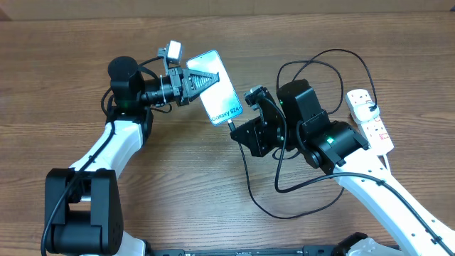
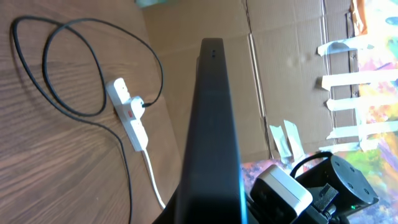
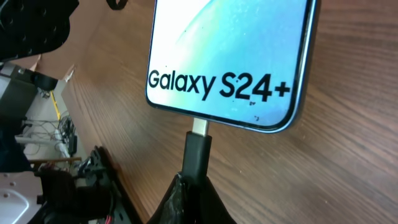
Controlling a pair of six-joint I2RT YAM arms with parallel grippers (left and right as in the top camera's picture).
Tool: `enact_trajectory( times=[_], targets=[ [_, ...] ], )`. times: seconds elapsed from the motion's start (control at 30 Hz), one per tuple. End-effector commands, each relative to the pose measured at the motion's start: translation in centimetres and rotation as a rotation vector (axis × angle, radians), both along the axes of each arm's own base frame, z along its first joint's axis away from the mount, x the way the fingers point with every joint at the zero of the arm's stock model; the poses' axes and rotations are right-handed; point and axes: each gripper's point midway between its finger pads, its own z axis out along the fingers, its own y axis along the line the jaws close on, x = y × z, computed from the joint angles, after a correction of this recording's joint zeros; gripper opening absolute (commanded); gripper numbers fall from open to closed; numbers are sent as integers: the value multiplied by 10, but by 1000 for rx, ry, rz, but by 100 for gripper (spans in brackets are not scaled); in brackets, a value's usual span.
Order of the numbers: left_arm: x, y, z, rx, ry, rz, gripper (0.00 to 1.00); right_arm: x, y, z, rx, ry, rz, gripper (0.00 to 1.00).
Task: Plug charger to phone and switch on socket
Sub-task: 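Push the plug up into the phone port with the right gripper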
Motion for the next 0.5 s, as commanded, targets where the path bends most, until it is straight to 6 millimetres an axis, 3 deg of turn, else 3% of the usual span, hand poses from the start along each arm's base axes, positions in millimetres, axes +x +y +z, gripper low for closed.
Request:
enact_trajectory(
  times=[0.0,0.47],
  targets=[
    [-44,-26,-2,-15,15,-238,4,25,2,33,49,-135,-52,4],
    [-57,-28,0,-17,-78,-317,4,38,5,48,81,-222,-72,4]
  ],
)
